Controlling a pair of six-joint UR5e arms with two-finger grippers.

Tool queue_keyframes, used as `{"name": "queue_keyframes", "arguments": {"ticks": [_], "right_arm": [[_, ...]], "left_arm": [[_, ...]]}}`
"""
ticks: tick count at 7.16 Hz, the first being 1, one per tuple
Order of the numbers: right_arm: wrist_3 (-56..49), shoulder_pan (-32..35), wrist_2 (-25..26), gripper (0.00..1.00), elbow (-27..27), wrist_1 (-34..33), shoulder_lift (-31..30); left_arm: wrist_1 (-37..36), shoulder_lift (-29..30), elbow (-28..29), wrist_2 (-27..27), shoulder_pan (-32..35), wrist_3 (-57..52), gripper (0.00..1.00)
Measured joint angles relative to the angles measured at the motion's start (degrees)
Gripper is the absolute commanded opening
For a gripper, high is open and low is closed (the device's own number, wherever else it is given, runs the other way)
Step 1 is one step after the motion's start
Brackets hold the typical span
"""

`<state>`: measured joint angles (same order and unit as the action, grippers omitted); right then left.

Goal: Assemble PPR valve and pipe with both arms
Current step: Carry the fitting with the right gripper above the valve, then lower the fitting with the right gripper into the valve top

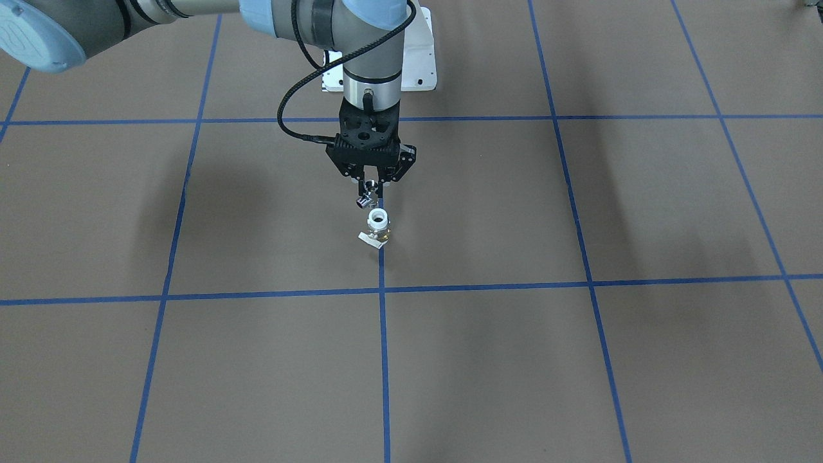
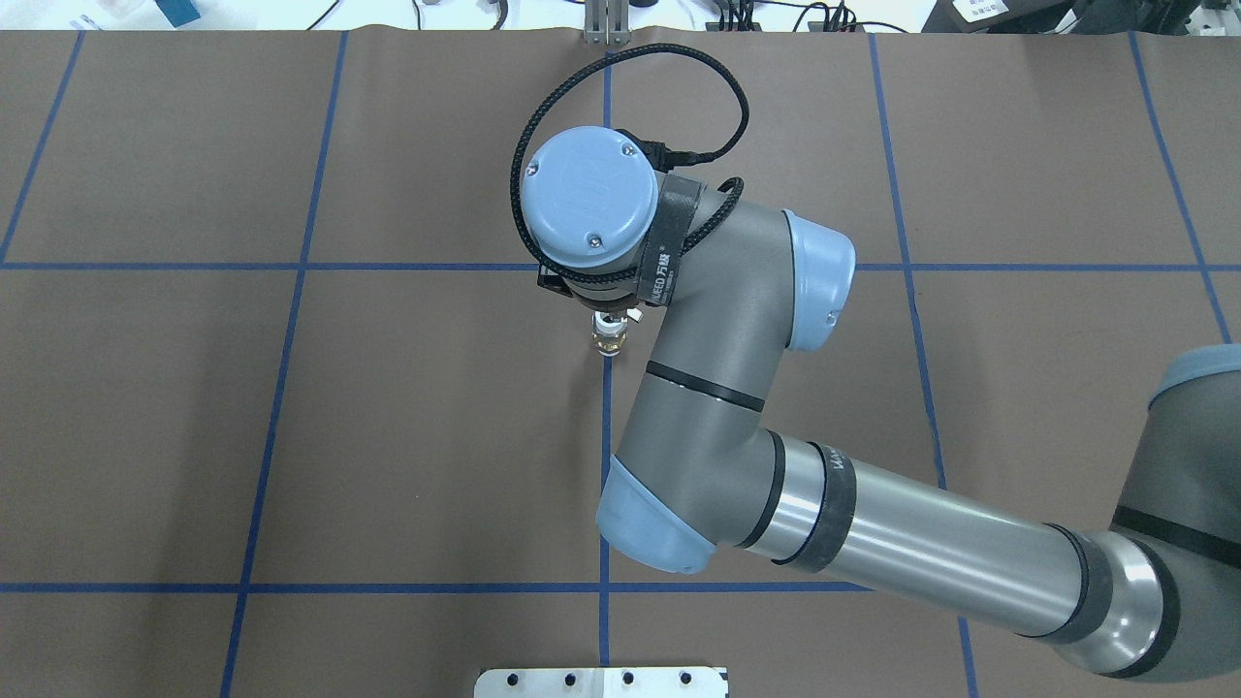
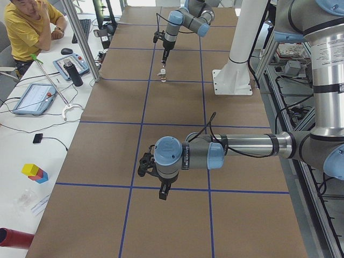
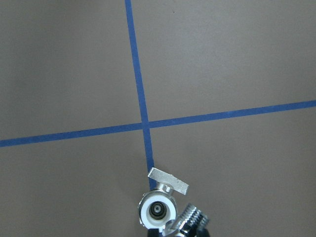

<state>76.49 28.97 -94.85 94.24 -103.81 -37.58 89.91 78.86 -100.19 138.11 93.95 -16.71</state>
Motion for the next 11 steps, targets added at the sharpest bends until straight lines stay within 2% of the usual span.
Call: {"name": "queue_keyframes", "arguments": {"ticks": [7, 11], "right_arm": [[-1.5, 0.0, 0.1, 0.0, -4.8, 0.5, 3.4], [-3.7, 0.2, 0.9, 0.0, -6.5, 0.5, 3.3]], "left_arm": [[0.0, -0.1, 0.2, 0.0, 0.0, 0.0, 1.0], [0.0, 0.0, 0.2, 0.0, 0.0, 0.0, 1.0]]}}
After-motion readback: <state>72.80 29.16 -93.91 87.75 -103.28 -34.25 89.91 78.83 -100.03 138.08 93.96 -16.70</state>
